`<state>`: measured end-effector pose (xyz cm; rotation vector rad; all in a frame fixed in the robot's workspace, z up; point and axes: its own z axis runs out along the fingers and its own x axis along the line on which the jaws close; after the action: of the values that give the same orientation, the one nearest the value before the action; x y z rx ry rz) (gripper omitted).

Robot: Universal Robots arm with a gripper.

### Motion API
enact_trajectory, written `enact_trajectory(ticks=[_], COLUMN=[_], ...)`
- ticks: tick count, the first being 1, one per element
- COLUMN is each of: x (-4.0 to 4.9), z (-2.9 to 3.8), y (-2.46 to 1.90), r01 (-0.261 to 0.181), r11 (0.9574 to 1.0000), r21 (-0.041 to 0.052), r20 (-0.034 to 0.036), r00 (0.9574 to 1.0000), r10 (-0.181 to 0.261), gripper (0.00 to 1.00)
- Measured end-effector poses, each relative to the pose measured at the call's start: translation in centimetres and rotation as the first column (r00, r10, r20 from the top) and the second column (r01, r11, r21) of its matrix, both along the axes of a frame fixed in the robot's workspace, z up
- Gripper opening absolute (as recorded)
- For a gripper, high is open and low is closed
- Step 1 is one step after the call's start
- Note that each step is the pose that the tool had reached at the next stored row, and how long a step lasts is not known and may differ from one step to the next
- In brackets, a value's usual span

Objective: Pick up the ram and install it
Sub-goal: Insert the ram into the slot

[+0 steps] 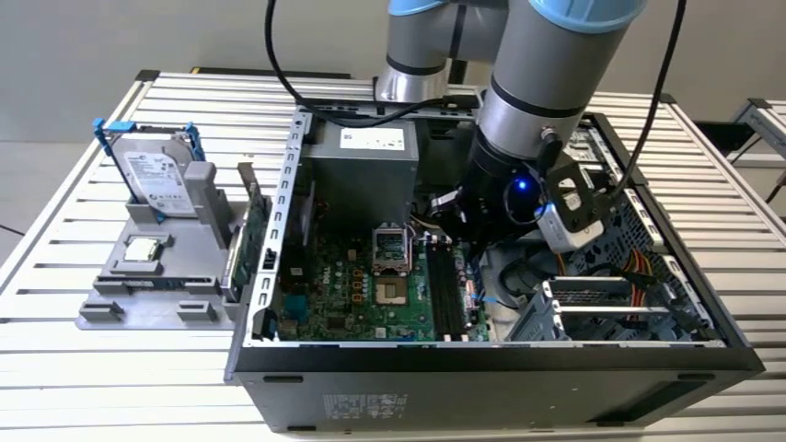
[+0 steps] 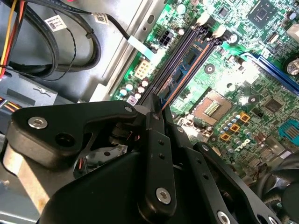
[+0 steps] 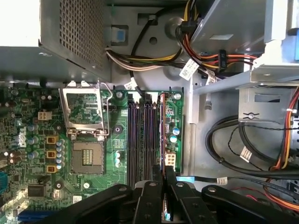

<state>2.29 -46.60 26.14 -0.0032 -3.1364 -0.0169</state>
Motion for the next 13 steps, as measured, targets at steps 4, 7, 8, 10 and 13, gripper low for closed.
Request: enact_trajectory(ticks=[4, 7, 8, 10, 13], x=[0.00, 0.01, 0.01, 0.00, 0.00], z=[-0.04, -0.33, -0.43, -0.59, -0.92], y=[0.00, 0.00, 0.00, 0.00, 0.00], r01=[0.000, 0.000, 0.000, 0.000, 0.000], r11=[1.0000, 1.0000, 1.0000, 1.0000, 1.0000], r21=[0.0003, 0.0002, 0.0004, 0.0003, 0.0002], r20=[-0.0002, 0.0010, 0.0010, 0.0011, 0.0011], r00=[1.0000, 1.0000, 1.0000, 1.0000, 1.0000], r10=[0.000, 0.000, 0.000, 0.000, 0.000], gripper=[0.00, 0.00, 0.00, 0.00, 0.00])
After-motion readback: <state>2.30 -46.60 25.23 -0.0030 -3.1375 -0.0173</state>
